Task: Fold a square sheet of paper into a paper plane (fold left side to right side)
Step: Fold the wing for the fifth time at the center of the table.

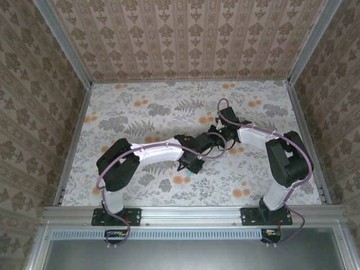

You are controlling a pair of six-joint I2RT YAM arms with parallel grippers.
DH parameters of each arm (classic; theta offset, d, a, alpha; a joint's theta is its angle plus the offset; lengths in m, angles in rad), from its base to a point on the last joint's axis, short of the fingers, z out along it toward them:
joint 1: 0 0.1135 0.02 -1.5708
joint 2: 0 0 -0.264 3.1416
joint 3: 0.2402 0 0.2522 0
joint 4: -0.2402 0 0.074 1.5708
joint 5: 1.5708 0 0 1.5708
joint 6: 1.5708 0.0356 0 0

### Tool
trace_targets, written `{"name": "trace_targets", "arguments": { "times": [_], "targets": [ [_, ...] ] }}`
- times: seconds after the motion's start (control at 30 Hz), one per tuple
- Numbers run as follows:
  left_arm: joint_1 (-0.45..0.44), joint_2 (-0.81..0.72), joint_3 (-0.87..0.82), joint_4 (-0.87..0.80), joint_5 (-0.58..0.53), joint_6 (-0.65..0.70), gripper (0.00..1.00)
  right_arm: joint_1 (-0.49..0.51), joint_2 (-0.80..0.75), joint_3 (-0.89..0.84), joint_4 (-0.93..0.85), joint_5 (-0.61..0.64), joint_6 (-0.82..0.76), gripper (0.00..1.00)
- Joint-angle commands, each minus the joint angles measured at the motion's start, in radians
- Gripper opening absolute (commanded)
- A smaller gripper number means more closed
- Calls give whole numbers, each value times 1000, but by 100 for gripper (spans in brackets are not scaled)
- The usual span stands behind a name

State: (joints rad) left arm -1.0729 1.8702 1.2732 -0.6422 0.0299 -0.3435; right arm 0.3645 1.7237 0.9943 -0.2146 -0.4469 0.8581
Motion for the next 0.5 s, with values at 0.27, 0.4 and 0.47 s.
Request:
{"name": "trace_targets", "arguments": {
  "times": [0.27, 0.4, 0.47],
  "targets": [
    [57, -57, -70, 102, 139, -11, 11, -61, -151, -19, -89, 124, -133, 39],
    [87, -66, -89, 140, 201, -18, 10, -105, -254, -86, -85, 165, -162, 53],
    [102, -72, -97, 163, 236, -26, 10, -120, -302, -129, -77, 174, -175, 58]
  ]
}}
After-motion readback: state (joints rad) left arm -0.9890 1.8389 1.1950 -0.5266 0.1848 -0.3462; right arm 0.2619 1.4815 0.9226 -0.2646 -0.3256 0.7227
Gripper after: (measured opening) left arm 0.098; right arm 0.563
